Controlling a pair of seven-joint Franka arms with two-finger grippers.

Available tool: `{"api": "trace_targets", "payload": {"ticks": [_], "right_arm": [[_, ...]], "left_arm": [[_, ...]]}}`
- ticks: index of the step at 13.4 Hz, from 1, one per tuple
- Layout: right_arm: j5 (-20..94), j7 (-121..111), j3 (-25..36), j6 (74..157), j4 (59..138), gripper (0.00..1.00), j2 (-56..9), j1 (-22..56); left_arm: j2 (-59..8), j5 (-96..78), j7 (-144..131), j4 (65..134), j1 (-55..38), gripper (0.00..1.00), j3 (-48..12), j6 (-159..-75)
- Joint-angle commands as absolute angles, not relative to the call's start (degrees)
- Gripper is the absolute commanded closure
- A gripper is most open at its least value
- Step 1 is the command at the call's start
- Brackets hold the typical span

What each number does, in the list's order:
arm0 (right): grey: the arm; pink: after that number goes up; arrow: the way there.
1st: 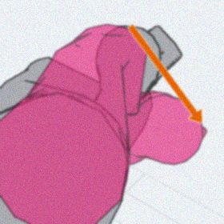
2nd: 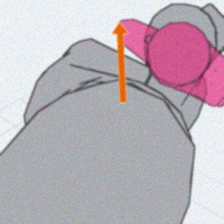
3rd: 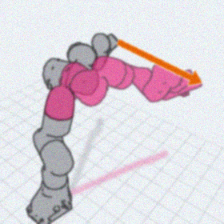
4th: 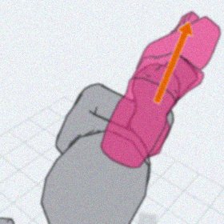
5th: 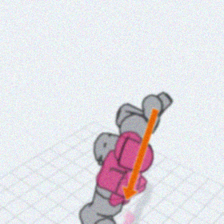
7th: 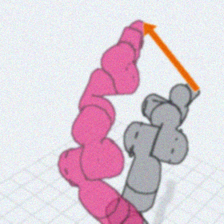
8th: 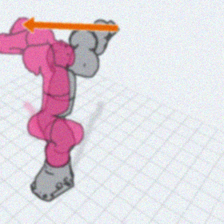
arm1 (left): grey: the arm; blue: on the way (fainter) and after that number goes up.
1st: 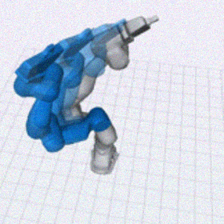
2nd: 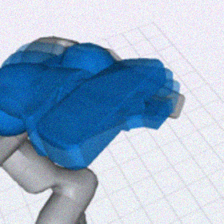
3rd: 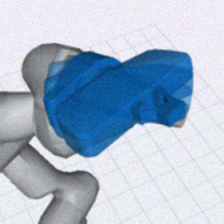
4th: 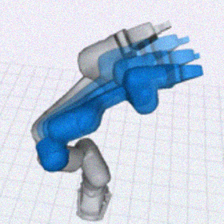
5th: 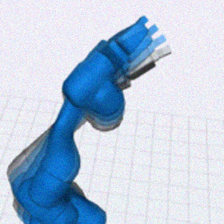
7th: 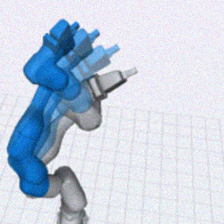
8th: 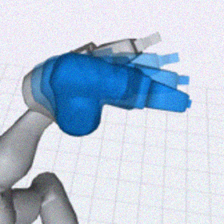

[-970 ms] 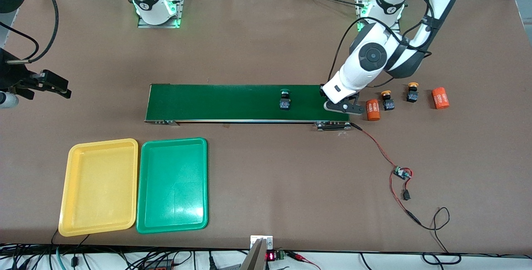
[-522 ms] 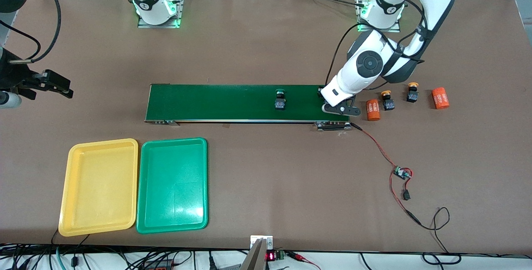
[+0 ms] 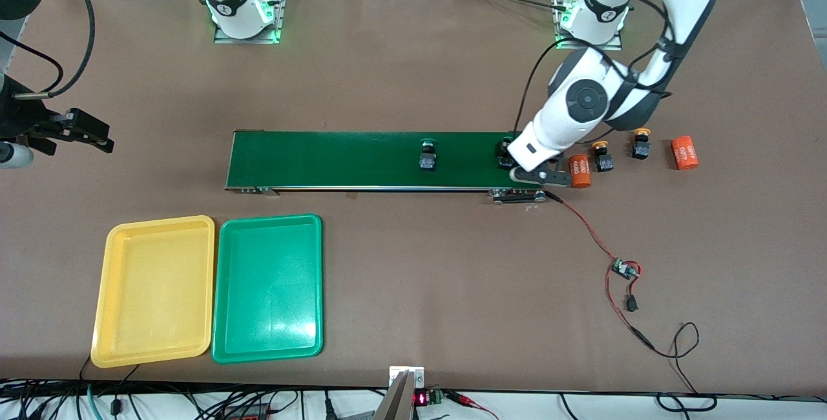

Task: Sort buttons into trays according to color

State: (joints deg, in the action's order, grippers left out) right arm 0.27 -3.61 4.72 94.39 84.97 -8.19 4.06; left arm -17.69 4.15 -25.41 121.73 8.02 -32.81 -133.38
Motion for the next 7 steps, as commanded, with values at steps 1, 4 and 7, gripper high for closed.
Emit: {"api": "trace_targets", "payload": {"ticks": [1,4,7], "right_arm": [[0.88,-3.96,4.75,93.78,84.99,0.00,-7.47,3.87],[0.53,-3.34,4.48,94.04,84.99,0.00,-7.56,4.39],[0.18,-3.34,4.48,95.18,85.08,0.00,-8.00,4.31]], "left_arm": [[-15.55,3.43,-23.04,122.60,11.23,0.00,-29.88,-131.22],[-17.39,3.43,-16.10,122.87,15.11,0.00,-28.05,-130.08],[-20.12,3.52,-12.49,123.05,16.87,0.00,-26.81,-130.17]]}}
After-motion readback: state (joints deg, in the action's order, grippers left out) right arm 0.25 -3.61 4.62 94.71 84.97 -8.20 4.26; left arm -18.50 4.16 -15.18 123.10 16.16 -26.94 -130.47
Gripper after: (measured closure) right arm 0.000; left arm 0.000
